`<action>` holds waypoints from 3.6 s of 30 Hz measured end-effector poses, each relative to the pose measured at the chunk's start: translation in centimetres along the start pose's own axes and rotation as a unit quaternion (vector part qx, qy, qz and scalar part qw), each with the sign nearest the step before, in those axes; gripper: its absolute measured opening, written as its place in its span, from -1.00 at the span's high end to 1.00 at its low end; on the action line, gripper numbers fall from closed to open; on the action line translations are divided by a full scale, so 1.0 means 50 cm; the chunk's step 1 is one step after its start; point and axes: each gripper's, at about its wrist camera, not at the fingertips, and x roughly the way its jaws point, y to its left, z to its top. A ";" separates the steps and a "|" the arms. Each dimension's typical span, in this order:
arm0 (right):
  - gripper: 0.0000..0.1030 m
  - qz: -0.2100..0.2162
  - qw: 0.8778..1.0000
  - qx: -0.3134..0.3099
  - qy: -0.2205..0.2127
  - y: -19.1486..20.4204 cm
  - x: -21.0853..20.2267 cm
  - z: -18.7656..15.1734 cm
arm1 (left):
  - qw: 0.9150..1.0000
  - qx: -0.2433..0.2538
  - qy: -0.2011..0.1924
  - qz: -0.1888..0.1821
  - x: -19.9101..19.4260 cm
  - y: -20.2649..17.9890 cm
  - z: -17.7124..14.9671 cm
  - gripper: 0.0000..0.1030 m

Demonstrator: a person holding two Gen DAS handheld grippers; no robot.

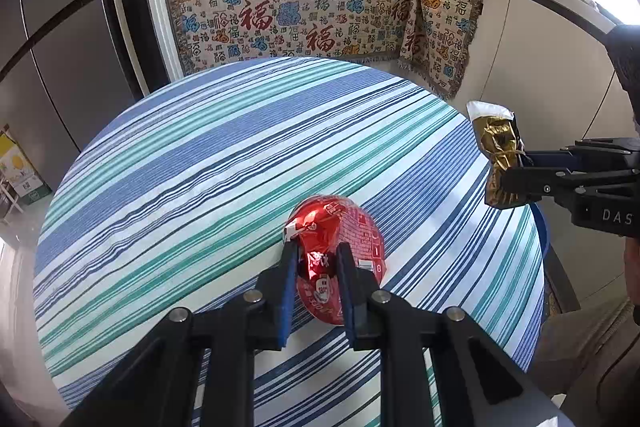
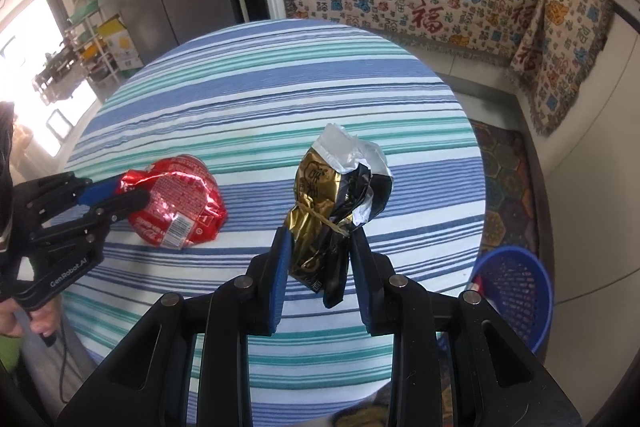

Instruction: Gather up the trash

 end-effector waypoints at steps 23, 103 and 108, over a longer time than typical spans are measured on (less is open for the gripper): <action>0.43 -0.049 0.988 0.143 -0.012 -0.362 -0.108 -0.129 | 0.988 0.041 -0.043 -0.139 0.031 -0.337 0.205 0.66; -0.99 -0.201 0.928 0.308 -0.060 -0.448 -0.374 -0.455 | 0.986 0.126 0.027 -0.102 -0.006 -0.689 0.086 -0.99; -0.99 -0.201 0.928 0.308 -0.058 -0.448 -0.374 -0.454 | 0.986 0.126 0.028 -0.102 -0.004 -0.692 0.088 -0.99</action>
